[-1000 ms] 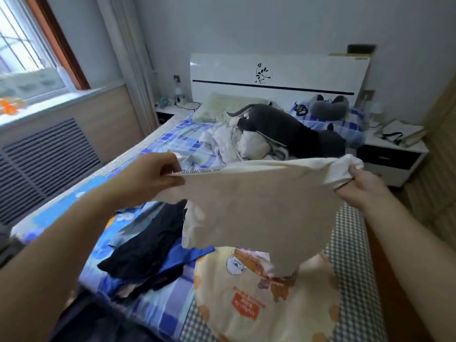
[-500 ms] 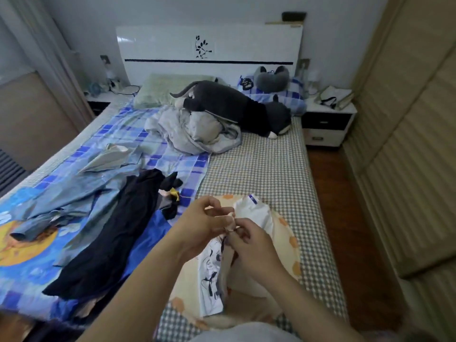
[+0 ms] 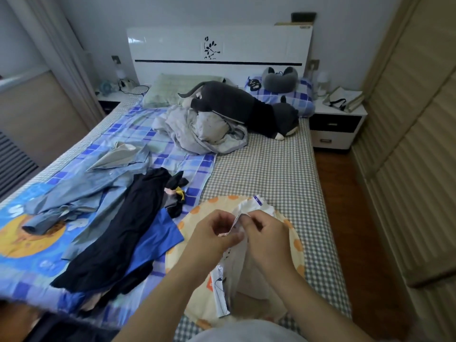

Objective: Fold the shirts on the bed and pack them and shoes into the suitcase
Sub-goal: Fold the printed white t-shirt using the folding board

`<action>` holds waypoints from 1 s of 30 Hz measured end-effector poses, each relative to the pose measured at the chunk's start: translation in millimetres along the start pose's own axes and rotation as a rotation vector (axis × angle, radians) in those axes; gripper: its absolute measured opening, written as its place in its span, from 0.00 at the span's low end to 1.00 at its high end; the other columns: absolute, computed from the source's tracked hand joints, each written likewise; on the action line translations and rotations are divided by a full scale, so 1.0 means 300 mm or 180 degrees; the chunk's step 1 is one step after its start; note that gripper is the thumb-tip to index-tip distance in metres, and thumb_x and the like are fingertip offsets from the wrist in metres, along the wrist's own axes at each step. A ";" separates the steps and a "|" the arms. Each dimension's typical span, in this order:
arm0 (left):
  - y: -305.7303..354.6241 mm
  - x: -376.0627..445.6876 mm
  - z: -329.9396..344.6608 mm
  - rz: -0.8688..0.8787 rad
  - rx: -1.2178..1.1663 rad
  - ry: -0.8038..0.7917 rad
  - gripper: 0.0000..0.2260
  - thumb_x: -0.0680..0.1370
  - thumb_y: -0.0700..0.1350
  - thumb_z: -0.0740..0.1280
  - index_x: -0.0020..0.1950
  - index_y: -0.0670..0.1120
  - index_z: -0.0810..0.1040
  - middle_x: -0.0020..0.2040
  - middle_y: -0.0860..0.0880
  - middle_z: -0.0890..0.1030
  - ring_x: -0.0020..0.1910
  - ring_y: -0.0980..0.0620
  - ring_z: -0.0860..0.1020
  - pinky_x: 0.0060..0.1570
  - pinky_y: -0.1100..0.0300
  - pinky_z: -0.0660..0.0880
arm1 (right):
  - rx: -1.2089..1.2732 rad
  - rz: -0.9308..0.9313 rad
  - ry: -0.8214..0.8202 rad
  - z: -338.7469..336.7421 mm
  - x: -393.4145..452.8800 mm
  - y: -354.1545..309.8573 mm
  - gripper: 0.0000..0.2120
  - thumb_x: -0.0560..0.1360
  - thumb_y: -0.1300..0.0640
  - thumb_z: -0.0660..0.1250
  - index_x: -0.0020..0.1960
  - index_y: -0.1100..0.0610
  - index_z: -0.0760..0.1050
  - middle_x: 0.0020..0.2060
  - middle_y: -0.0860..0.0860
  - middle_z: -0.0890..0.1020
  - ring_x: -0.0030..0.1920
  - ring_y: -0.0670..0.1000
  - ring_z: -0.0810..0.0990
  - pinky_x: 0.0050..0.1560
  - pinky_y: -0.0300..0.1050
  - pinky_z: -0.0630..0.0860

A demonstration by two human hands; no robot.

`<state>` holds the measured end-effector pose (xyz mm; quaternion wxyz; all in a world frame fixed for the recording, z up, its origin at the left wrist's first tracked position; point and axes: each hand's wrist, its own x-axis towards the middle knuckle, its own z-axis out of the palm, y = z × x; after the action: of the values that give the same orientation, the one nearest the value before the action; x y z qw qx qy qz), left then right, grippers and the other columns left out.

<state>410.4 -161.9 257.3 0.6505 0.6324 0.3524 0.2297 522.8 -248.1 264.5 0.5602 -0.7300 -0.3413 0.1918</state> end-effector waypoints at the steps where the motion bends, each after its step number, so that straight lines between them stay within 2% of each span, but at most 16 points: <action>1: -0.015 -0.008 0.009 0.0075 0.0208 0.0157 0.07 0.74 0.37 0.75 0.46 0.48 0.81 0.45 0.44 0.84 0.45 0.50 0.82 0.48 0.54 0.79 | -0.0031 -0.0039 -0.0029 -0.001 -0.001 -0.003 0.16 0.80 0.58 0.68 0.33 0.53 0.76 0.27 0.47 0.77 0.29 0.42 0.73 0.31 0.33 0.68; 4: -0.030 -0.013 0.014 0.0363 0.0496 0.0809 0.06 0.79 0.37 0.69 0.44 0.46 0.80 0.39 0.48 0.82 0.38 0.53 0.79 0.41 0.59 0.74 | -0.0316 -0.0147 0.0118 -0.023 -0.001 0.015 0.14 0.80 0.56 0.67 0.36 0.52 0.77 0.29 0.44 0.78 0.33 0.45 0.76 0.32 0.34 0.68; 6: -0.012 -0.012 0.011 0.0565 0.0677 0.0968 0.06 0.80 0.38 0.68 0.44 0.47 0.79 0.39 0.49 0.81 0.38 0.53 0.79 0.40 0.62 0.73 | -0.0845 -0.0250 0.0115 -0.052 0.005 0.042 0.13 0.80 0.54 0.67 0.37 0.51 0.76 0.29 0.45 0.77 0.35 0.47 0.76 0.32 0.37 0.69; 9: 0.025 -0.008 0.019 0.0767 0.1048 0.0739 0.08 0.78 0.36 0.69 0.44 0.49 0.80 0.39 0.53 0.82 0.40 0.55 0.80 0.42 0.65 0.75 | -0.1683 -0.0207 -0.0551 -0.081 -0.002 0.045 0.06 0.80 0.48 0.66 0.46 0.46 0.72 0.35 0.42 0.78 0.38 0.43 0.77 0.38 0.38 0.75; 10: 0.038 -0.008 0.023 0.0859 0.1239 0.0597 0.09 0.77 0.35 0.69 0.43 0.49 0.81 0.39 0.54 0.83 0.41 0.55 0.81 0.42 0.66 0.75 | -0.1729 -0.0168 -0.0731 -0.084 -0.005 0.028 0.07 0.80 0.47 0.67 0.52 0.42 0.68 0.38 0.40 0.78 0.40 0.43 0.78 0.40 0.40 0.77; 11: 0.049 -0.006 0.027 0.0955 0.1421 0.0451 0.10 0.76 0.35 0.70 0.42 0.50 0.82 0.39 0.56 0.83 0.41 0.55 0.81 0.42 0.66 0.75 | -0.1727 -0.0237 -0.0841 -0.083 -0.007 0.016 0.12 0.79 0.46 0.66 0.58 0.38 0.65 0.40 0.40 0.78 0.42 0.43 0.79 0.41 0.40 0.77; 12: 0.058 -0.003 0.032 0.1062 0.1582 0.0337 0.11 0.75 0.35 0.70 0.42 0.52 0.82 0.39 0.57 0.83 0.42 0.56 0.81 0.42 0.67 0.75 | -0.1848 -0.0391 -0.0888 -0.081 -0.003 0.005 0.14 0.80 0.46 0.65 0.62 0.38 0.64 0.42 0.41 0.79 0.43 0.44 0.79 0.41 0.41 0.76; 15: 0.060 0.016 0.047 0.1308 0.1889 0.0252 0.11 0.75 0.36 0.72 0.45 0.54 0.84 0.40 0.58 0.83 0.43 0.59 0.80 0.43 0.69 0.74 | -0.2684 -0.0845 -0.0782 -0.086 0.031 -0.031 0.08 0.82 0.53 0.60 0.60 0.48 0.73 0.46 0.46 0.81 0.47 0.49 0.80 0.42 0.43 0.72; 18: 0.006 0.063 0.045 0.1258 0.2165 0.0380 0.08 0.75 0.36 0.72 0.47 0.50 0.82 0.41 0.56 0.79 0.40 0.58 0.77 0.39 0.67 0.71 | -0.2929 -0.0738 -0.0556 -0.118 0.078 -0.052 0.13 0.81 0.57 0.59 0.58 0.50 0.80 0.46 0.50 0.83 0.47 0.53 0.81 0.45 0.46 0.77; 20: -0.079 0.102 0.021 0.1008 0.2370 0.0634 0.10 0.74 0.34 0.69 0.45 0.50 0.80 0.42 0.53 0.76 0.39 0.56 0.74 0.37 0.62 0.67 | -0.2515 -0.0557 -0.0275 -0.150 0.113 -0.074 0.13 0.82 0.57 0.59 0.57 0.52 0.81 0.42 0.52 0.83 0.41 0.52 0.80 0.42 0.48 0.79; 23: -0.242 0.135 -0.070 0.0154 0.2420 0.1248 0.09 0.74 0.34 0.65 0.42 0.47 0.80 0.42 0.50 0.76 0.43 0.45 0.77 0.37 0.54 0.67 | -0.1641 -0.0252 0.0537 -0.234 0.179 -0.108 0.13 0.84 0.58 0.57 0.55 0.55 0.81 0.40 0.52 0.80 0.37 0.49 0.77 0.33 0.44 0.71; 24: -0.296 0.134 -0.118 -0.0209 0.2478 0.1417 0.10 0.74 0.34 0.62 0.43 0.47 0.80 0.43 0.48 0.77 0.44 0.43 0.77 0.38 0.53 0.68 | -0.1354 -0.0101 0.0846 -0.278 0.212 -0.114 0.13 0.84 0.59 0.56 0.54 0.56 0.80 0.41 0.52 0.80 0.38 0.48 0.76 0.33 0.43 0.69; 26: -0.396 0.130 -0.231 -0.0829 0.2450 0.1736 0.10 0.75 0.35 0.61 0.45 0.46 0.80 0.45 0.43 0.80 0.46 0.38 0.77 0.42 0.50 0.72 | -0.0974 0.0150 0.1413 -0.370 0.281 -0.102 0.14 0.83 0.61 0.55 0.55 0.55 0.79 0.45 0.50 0.79 0.44 0.50 0.77 0.41 0.43 0.71; 28: -0.442 0.127 -0.325 -0.1245 0.2225 0.2092 0.07 0.76 0.37 0.62 0.48 0.42 0.80 0.48 0.39 0.81 0.49 0.35 0.78 0.46 0.49 0.74 | -0.0700 0.0355 0.1846 -0.445 0.326 -0.052 0.14 0.83 0.61 0.55 0.56 0.54 0.79 0.48 0.50 0.79 0.49 0.52 0.77 0.48 0.45 0.72; 30: -0.483 0.149 -0.387 -0.1601 0.1626 0.2359 0.08 0.79 0.39 0.62 0.51 0.37 0.79 0.48 0.38 0.82 0.50 0.35 0.80 0.48 0.48 0.77 | -0.0355 0.0569 0.2094 -0.483 0.333 0.022 0.14 0.83 0.61 0.55 0.56 0.54 0.79 0.50 0.52 0.80 0.49 0.53 0.78 0.44 0.43 0.71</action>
<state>331.1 -65.6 112.6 0.3418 0.5429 0.7453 0.1815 689.9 -277.4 311.8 0.5805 -0.8092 -0.0871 -0.0245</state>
